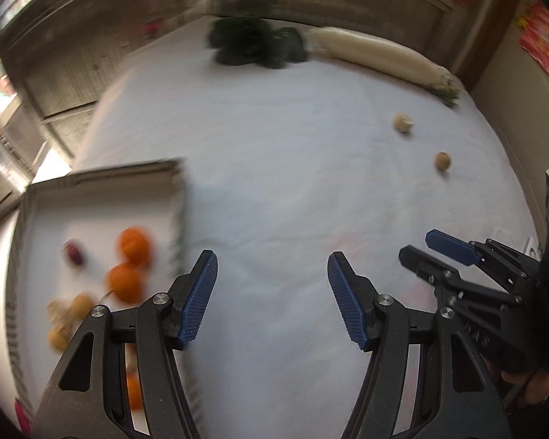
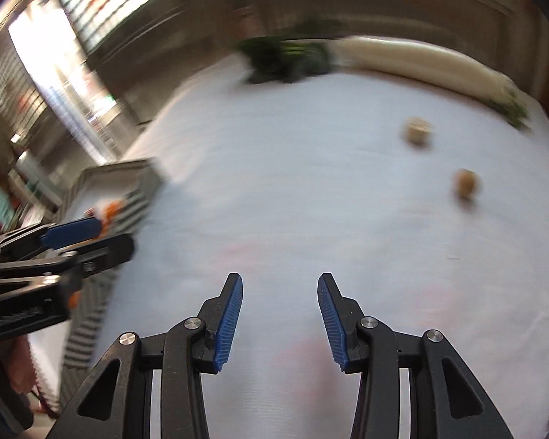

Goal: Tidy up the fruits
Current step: 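Move both open grippers toward the last beige slice and brown fruit on the table, then grasp the beige slice with the left gripper while the right gripper grasps the brown round fruit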

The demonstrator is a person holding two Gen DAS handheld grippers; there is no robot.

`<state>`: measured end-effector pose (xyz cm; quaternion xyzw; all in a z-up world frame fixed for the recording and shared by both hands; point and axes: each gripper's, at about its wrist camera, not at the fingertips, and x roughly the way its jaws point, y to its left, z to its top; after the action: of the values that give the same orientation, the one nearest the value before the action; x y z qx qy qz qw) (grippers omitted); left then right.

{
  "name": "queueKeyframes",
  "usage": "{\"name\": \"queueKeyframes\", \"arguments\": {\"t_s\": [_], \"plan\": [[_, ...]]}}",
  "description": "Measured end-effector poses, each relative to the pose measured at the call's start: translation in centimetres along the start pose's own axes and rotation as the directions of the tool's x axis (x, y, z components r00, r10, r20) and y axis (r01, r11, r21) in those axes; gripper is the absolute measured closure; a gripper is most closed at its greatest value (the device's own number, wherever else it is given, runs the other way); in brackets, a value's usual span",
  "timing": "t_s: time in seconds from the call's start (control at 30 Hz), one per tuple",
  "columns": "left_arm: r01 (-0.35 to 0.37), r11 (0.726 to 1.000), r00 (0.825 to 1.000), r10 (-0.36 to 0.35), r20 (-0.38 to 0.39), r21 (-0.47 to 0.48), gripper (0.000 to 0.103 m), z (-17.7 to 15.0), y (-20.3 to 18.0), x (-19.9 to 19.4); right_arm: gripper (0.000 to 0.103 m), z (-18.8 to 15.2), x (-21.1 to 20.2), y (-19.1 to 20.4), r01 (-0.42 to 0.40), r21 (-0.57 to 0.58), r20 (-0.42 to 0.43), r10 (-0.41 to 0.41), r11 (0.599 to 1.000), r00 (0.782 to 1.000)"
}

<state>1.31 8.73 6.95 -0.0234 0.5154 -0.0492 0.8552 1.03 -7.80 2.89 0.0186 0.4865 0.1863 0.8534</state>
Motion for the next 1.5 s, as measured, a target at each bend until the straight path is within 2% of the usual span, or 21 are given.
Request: {"name": "queueKeyframes", "arguments": {"t_s": [0.23,0.47,0.6,0.63,0.67,0.73,0.9,1.07,1.27,1.33,1.4,1.5], "plan": [[0.054,0.996,0.999,-0.053,-0.01,0.072,0.04,4.1,-4.7,3.2,0.062,1.6,-0.5,-8.8,0.101,0.145,0.04,-0.107,0.984,0.993],[0.082,0.987,0.997,-0.081,-0.011,0.137,0.04,8.2,-8.4,6.4,0.062,4.9,0.2,-12.9,0.121,0.164,0.068,-0.133,0.979,0.989],[0.108,0.984,0.994,-0.106,-0.022,0.143,0.04,10.0,-9.5,8.0,0.062,6.1,1.3,-13.8,0.107,0.136,0.06,-0.116,0.985,0.991],[0.113,0.983,0.994,-0.111,-0.023,0.147,0.04,10.4,-9.8,8.4,0.065,6.4,1.6,-13.9,0.111,0.124,0.059,-0.119,0.986,0.991],[0.114,0.981,0.993,-0.112,-0.024,0.154,0.04,10.7,-10.1,8.9,0.074,6.4,1.9,-13.9,0.111,0.121,0.057,-0.119,0.986,0.991],[0.121,0.978,0.993,-0.118,-0.029,0.169,0.04,11.4,-10.8,9.7,0.079,6.6,2.6,-14.1,0.11,0.114,0.037,-0.115,0.987,0.993],[0.13,0.968,0.992,-0.128,-0.025,0.214,0.04,13.0,-12.6,11.4,0.08,6.1,2.0,-14.3,0.115,0.099,0.058,-0.121,0.988,0.991],[0.143,0.96,0.99,-0.141,-0.026,0.242,0.04,14.2,-14.9,13.3,0.08,5.7,1.1,-15.4,0.102,0.15,0.078,-0.114,0.983,0.99],[0.117,0.96,0.993,-0.119,-0.006,0.253,0.04,15.2,-16.1,15.0,0.08,5.3,0.5,-15.9,0.084,0.167,0.087,-0.099,0.982,0.991],[0.12,0.96,0.992,-0.123,-0.002,0.251,0.045,15.2,-16.1,15.0,0.08,5.2,0.6,-15.8,0.082,0.165,0.086,-0.097,0.983,0.992],[0.125,0.959,0.992,-0.129,0.0,0.254,0.074,15.1,-15.8,14.7,0.08,5.0,0.5,-15.6,0.078,0.16,0.085,-0.093,0.984,0.992],[0.142,0.957,0.99,-0.142,-0.015,0.251,0.074,14.5,-15.0,14.3,0.08,4.9,0.3,-15.1,0.071,0.151,0.085,-0.084,0.986,0.993]]}}
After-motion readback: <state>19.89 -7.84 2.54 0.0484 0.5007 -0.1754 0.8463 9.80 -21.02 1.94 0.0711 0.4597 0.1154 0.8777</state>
